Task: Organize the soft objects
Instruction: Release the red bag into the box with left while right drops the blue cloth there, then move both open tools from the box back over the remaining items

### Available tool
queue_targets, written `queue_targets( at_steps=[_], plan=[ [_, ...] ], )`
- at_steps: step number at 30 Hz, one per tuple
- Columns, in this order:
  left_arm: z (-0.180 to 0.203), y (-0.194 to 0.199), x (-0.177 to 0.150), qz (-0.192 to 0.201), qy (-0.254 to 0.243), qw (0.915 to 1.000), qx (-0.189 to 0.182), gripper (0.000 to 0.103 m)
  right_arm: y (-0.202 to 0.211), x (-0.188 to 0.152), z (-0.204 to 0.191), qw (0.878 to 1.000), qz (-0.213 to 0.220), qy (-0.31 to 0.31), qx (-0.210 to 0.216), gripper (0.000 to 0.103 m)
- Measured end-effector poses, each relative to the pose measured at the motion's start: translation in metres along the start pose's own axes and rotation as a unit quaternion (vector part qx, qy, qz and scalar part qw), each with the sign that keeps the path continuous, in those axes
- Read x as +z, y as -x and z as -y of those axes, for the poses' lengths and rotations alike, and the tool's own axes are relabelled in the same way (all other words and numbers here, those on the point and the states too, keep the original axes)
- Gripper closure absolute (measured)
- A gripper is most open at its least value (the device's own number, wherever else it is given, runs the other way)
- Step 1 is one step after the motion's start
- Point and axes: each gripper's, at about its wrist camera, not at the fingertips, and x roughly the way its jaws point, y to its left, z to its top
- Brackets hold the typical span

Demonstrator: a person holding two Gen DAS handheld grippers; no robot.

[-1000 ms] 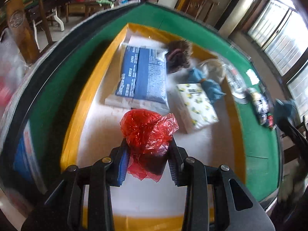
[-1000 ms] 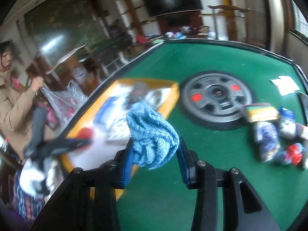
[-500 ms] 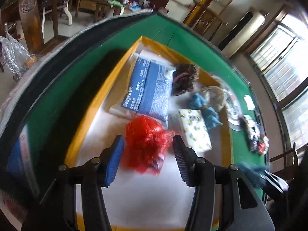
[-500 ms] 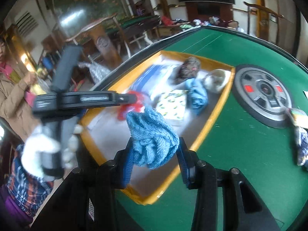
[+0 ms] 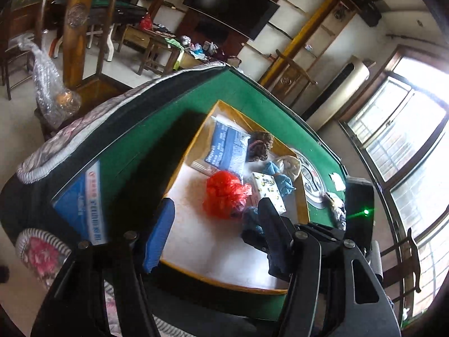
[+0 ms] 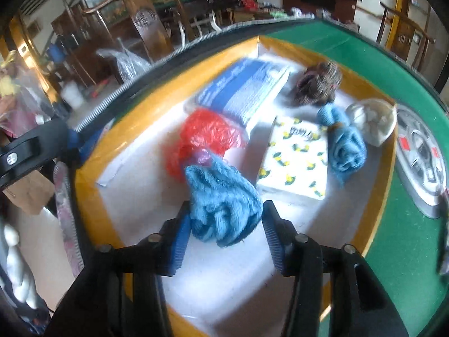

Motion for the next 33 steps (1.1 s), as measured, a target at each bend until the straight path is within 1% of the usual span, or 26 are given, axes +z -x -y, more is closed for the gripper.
queue_targets(
  at_steps=[3,5,7,8,11,13,16,18,19,21,23,25,26,27,28,29,30,33],
  plan=[
    [-0.004,0.002,0.001,0.007,0.009,0.9999,0.004,0.042,0.01,-0.001,0.004,1.0,0.01,-0.004,0.009,0.056],
    [-0.003,0.003,-0.001,0.008,0.014,0.9999,0.006,0.042,0.028,-0.006,0.009,0.999,0.028,-0.006,0.015,0.054],
    [0.0,0.003,-0.001,0.013,0.014,0.9998,0.006,0.042,0.048,-0.013,0.015,0.999,0.047,-0.006,0.013,0.048],
    [0.004,0.003,-0.001,0.017,0.009,0.9998,0.009,0.042,0.058,-0.017,0.02,0.998,0.058,-0.007,0.011,0.048],
    [0.018,0.004,-0.005,0.032,-0.012,0.9991,0.025,0.042,0.089,-0.03,0.036,0.996,0.091,-0.017,0.008,0.047],
    [0.029,0.005,-0.009,0.045,-0.028,0.9978,0.041,0.042,0.108,-0.041,0.054,0.993,0.115,-0.034,0.005,0.045],
    [0.049,0.008,-0.016,0.072,-0.069,0.9917,0.081,0.042,0.128,-0.054,0.083,0.987,0.15,-0.062,-0.002,0.04],
    [0.06,0.01,-0.022,0.079,-0.089,0.9884,0.094,0.042,0.141,-0.067,0.109,0.981,0.173,-0.091,-0.014,0.039],
    [0.066,0.009,-0.024,0.077,-0.094,0.9885,0.09,0.042,0.139,-0.065,0.116,0.978,0.178,-0.104,-0.017,0.039],
    [0.076,0.007,-0.027,0.064,-0.096,0.9909,0.07,0.042,0.146,-0.077,0.144,0.972,0.189,-0.138,-0.029,0.039],
    [0.087,0.005,-0.029,0.046,-0.102,0.9927,0.045,0.042,0.154,-0.087,0.164,0.965,0.204,-0.161,-0.045,0.039],
    [0.097,0.004,-0.031,0.038,-0.106,0.9931,0.033,0.042,0.165,-0.098,0.187,0.954,0.228,-0.18,-0.072,0.039],
    [0.1,0.004,-0.032,0.035,-0.104,0.9935,0.029,0.039,0.171,-0.105,0.202,0.945,0.243,-0.196,-0.092,0.037],
    [0.104,0.002,-0.032,0.03,-0.103,0.994,0.024,0.038,0.174,-0.109,0.214,0.941,0.247,-0.208,-0.105,0.03],
    [0.109,-0.001,-0.034,0.021,-0.103,0.9943,0.017,0.037,0.177,-0.112,0.229,0.939,0.242,-0.219,-0.112,0.029],
    [0.114,-0.005,-0.035,0.012,-0.104,0.9944,0.012,0.037,0.177,-0.115,0.244,0.936,0.236,-0.233,-0.116,0.029],
    [0.12,-0.01,-0.038,0.002,-0.108,0.9941,0.008,0.037,0.177,-0.12,0.261,0.931,0.236,-0.251,-0.121,0.029],
    [0.14,-0.024,-0.047,-0.021,-0.125,0.9919,0.0,0.037,0.175,-0.139,0.298,0.911,0.256,-0.294,-0.131,0.029]
  ],
)
